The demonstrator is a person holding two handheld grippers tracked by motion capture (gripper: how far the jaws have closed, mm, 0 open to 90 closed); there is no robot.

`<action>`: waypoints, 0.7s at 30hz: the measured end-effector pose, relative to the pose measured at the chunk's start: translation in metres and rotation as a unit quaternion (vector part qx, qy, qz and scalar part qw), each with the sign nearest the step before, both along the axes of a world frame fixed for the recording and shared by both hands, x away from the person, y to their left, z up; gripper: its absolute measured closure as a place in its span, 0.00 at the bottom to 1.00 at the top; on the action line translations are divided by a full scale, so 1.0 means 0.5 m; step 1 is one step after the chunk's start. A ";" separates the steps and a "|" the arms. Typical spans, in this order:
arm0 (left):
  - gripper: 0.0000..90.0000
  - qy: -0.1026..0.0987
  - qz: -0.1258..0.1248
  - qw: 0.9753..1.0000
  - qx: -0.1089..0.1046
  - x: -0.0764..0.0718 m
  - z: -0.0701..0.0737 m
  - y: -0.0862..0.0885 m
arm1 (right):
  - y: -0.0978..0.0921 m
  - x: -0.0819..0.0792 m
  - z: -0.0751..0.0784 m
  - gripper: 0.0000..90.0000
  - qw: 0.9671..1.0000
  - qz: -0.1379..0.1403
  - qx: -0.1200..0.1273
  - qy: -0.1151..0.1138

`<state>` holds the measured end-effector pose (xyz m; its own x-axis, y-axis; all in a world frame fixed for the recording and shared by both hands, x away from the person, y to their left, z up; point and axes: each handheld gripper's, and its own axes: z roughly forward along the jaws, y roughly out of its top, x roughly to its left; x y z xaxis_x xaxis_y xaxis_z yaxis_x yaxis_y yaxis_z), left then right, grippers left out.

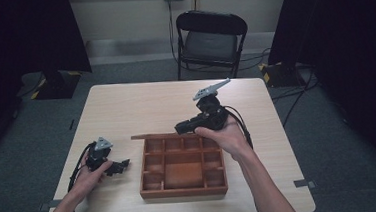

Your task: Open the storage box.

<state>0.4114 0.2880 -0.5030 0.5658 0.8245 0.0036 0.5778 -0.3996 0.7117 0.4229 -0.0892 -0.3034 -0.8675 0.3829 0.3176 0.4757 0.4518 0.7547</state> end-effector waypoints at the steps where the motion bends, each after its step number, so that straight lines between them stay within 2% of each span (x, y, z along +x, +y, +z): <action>1: 0.00 0.000 0.001 1.000 0.001 0.000 0.000 0.000 | 0.000 0.000 0.000 0.91 1.000 0.001 0.000 0.000; 21: 0.00 0.000 0.000 1.000 0.001 0.000 0.000 0.000 | -0.001 0.000 0.000 0.91 1.000 0.001 -0.002 0.000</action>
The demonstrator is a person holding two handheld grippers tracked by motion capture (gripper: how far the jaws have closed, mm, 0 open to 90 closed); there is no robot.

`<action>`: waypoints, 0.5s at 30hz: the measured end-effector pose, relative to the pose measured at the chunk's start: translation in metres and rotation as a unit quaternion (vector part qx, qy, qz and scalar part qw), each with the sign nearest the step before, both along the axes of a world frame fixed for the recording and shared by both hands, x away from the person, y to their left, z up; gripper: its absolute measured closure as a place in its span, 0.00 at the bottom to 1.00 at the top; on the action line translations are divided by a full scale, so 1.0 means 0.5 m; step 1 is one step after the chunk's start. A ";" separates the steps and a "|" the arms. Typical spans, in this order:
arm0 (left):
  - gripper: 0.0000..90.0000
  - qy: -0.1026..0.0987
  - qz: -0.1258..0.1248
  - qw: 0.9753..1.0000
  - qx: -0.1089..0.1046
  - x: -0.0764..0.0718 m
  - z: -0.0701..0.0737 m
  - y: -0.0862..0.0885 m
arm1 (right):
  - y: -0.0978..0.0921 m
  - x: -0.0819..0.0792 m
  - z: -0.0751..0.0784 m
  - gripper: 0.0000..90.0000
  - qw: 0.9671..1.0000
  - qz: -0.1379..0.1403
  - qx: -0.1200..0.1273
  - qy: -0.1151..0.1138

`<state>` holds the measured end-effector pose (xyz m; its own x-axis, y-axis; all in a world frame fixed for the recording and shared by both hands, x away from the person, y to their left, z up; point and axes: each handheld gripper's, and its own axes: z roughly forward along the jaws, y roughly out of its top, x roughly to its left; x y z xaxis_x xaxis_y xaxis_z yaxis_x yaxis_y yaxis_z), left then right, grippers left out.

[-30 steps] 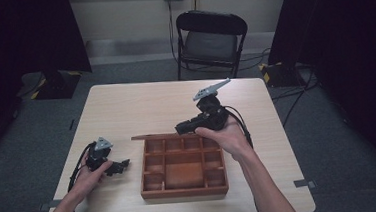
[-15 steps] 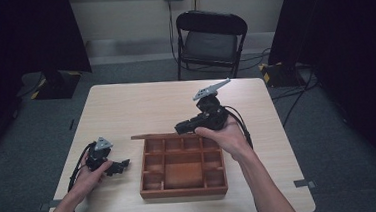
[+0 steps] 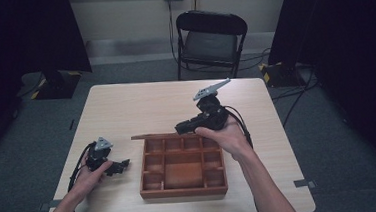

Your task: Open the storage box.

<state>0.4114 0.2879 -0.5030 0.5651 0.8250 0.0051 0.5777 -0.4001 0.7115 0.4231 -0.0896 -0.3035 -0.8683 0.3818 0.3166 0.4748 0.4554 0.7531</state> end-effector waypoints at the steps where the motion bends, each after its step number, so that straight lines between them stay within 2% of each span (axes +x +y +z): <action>1: 0.00 -0.001 0.001 1.000 0.001 0.000 0.000 0.000 | 0.000 0.000 0.000 0.91 1.000 0.000 0.000 0.000; 15: 0.00 0.000 0.000 1.000 -0.001 0.000 0.000 0.000 | 0.000 0.000 0.000 0.91 1.000 0.002 0.000 -0.001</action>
